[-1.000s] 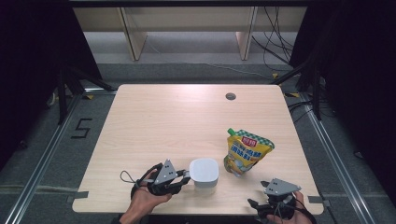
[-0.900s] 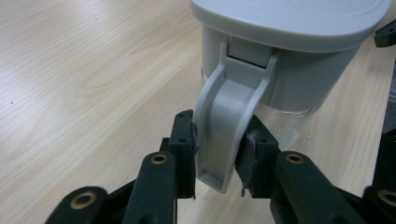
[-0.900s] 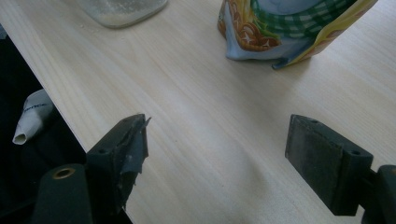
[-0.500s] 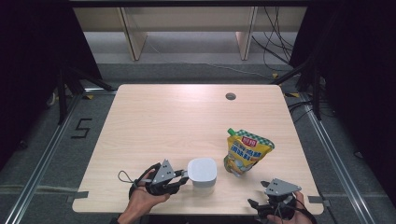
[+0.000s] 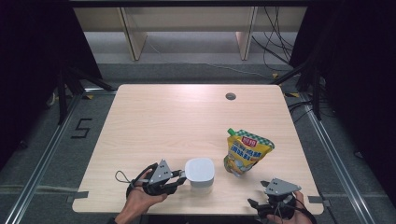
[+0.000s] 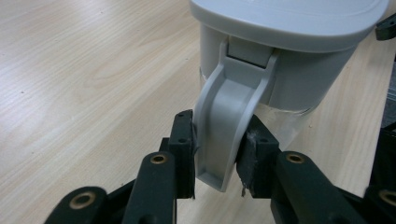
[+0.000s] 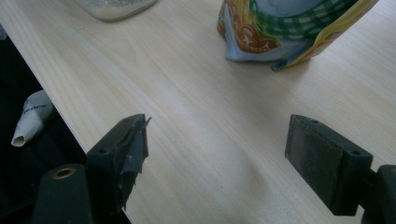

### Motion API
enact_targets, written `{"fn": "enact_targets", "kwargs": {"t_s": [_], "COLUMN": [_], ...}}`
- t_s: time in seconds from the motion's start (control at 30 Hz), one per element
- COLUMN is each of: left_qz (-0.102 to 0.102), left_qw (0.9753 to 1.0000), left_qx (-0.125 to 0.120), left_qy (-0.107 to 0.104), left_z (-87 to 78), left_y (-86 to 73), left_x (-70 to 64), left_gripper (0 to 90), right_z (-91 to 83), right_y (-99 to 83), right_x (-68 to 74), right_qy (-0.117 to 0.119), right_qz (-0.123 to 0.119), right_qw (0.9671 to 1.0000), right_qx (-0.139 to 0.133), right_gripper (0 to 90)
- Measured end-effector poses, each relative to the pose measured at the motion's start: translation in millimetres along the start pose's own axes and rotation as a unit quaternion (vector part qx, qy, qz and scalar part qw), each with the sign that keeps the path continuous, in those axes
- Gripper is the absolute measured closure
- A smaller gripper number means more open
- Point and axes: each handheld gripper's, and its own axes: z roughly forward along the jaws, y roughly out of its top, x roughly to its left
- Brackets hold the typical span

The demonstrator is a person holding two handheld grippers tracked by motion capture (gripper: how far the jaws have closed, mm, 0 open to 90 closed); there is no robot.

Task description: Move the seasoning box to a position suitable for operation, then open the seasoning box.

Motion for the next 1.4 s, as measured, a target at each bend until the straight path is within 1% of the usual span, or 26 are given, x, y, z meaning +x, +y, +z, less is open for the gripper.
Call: {"fn": "enact_targets", "kwargs": {"t_s": [0.1,0.17,0.23,0.27,0.3,0.33,0.37,0.4,0.47,0.53,0.57,0.6,0.67,0.7,0.73,0.83,0.87,0.93,1.0,1.03,1.1,1.13,1.2,1.27,1.37,1.4], "left_qz": [-0.008,-0.006,-0.009,-0.012,-0.007,-0.013,-0.013,-0.012,-0.01,-0.009,-0.009,-0.01,-0.01,-0.007,-0.016,-0.018,-0.009,-0.028,-0.031,-0.032,-0.027,-0.01,0.003,0.006,0.004,-0.001], "left_qw": [1.0,1.0,0.9999,0.9999,1.0,0.9999,0.9999,0.9999,0.9999,0.9999,0.9999,0.9999,0.9999,0.9999,0.9998,0.9997,0.9999,0.9992,0.999,0.9985,0.9986,0.9983,0.9979,0.9975,0.997,0.9968], "left_qx": [0.005,0.003,0.002,-0.002,0.004,-0.004,-0.004,0.0,0.004,-0.001,-0.001,-0.007,-0.008,-0.011,-0.012,-0.015,-0.014,-0.026,-0.033,-0.044,-0.045,-0.057,-0.064,-0.07,-0.076,-0.08], "left_qy": [-0.004,0.0,-0.004,-0.004,-0.004,-0.003,-0.003,0.003,0.001,-0.006,-0.006,-0.004,0.0,0.005,0.003,0.0,0.0,0.006,0.007,0.002,0.003,0.001,0.008,0.013,0.015,0.009], "left_z": [-0.7,-1.3,-5.2,-9.3,-13.3,-15.7,-15.7,-20.9,-26.3,-31.6,-31.6,-37.5,-40.9,-41.7,-41.8,-41.9,-42.8,-44.1,-44.9,-46.1,-47.4,-47.6,-47.9,-48.5,-48.7,-47.2], "left_y": [0.2,1.2,2.7,4.9,6.3,7.5,7.5,10.8,15.6,19.3,19.3,23.2,25.3,26.4,26.6,27.2,28.2,30.7,32.5,34.9,36.3,39.1,41.7,44.5,46.7,48.3], "left_x": [0.0,1.3,2.4,1.9,1.9,0.0,0.0,0.0,0.0,0.4,0.4,0.1,-0.8,-1.3,-2.2,-3.6,-3.0,-4.5,-4.5,-5.3,-5.9,-8.6,-11.5,-12.2,-11.9,-11.6], "left_gripper": [64.8,52.4,52.9,51.1,49.2,46.1,44.3,43.2,40.0,39.1,39.0,39.0,39.2,39.3,39.5,40.9,40.9,43.0,44.0,49.2,60.0,66.3,72.6,78.5,83.4,84.9], "right_z": [0.2,0.1,0.2,0.3,0.3,0.5,0.5,0.5,0.6,0.3,0.7,0.5,0.8,1.1,1.0,1.0,1.3,1.0,1.0,0.8,1.0,1.6,1.6,1.3,1.2,0.6], "right_y": [-0.1,-0.1,-0.2,-0.6,-0.6,-0.2,-0.2,-0.2,-0.7,-0.6,-0.9,-0.7,-1.2,-1.3,-1.3,-0.8,-0.5,-0.8,-1.0,-0.6,-0.6,-0.7,0.1,0.8,1.2,1.8], "right_x": [0.0,-0.3,-0.6,-0.8,-0.8,-0.6,-0.6,-0.5,-0.7,-0.5,-1.3,-1.2,-1.9,-2.1,-2.1,-2.0,-2.2,-2.0,-2.3,-2.0,-2.2,-1.9,-1.4,-0.9,-0.9,-0.2], "right_qy": [0.0,0.001,0.001,0.001,0.001,0.002,0.002,0.004,0.005,0.006,0.005,0.009,0.006,0.005,0.005,0.004,0.005,0.005,0.005,0.005,0.004,0.002,0.003,0.003,0.0,-0.001], "right_qz": [0.0,0.001,0.001,-0.001,0.0,0.001,0.001,0.0,0.0,0.007,0.001,0.006,0.005,0.004,0.004,0.003,0.001,0.006,0.005,0.005,0.003,0.002,0.002,0.0,0.0,0.008], "right_qw": [1.0,1.0,1.0,1.0,1.0,1.0,1.0,1.0,1.0,1.0,1.0,0.9999,1.0,1.0,1.0,1.0,1.0,1.0,1.0,1.0,1.0,1.0,1.0,1.0,1.0,0.9999], "right_qx": [-0.001,-0.001,-0.001,0.0,-0.001,-0.002,-0.002,-0.002,-0.002,-0.001,-0.003,-0.002,-0.003,-0.003,-0.002,-0.002,-0.004,0.0,0.0,-0.001,-0.001,-0.002,-0.004,-0.005,-0.007,-0.01], "right_gripper": [22.1,22.2,22.2,22.1,22.2,22.1,22.1,22.1,22.1,22.1,22.1,22.1,22.1,22.1,22.1,22.1,22.1,22.1,22.1,22.1,22.1,22.1,22.1,22.2,22.4,22.7]}}
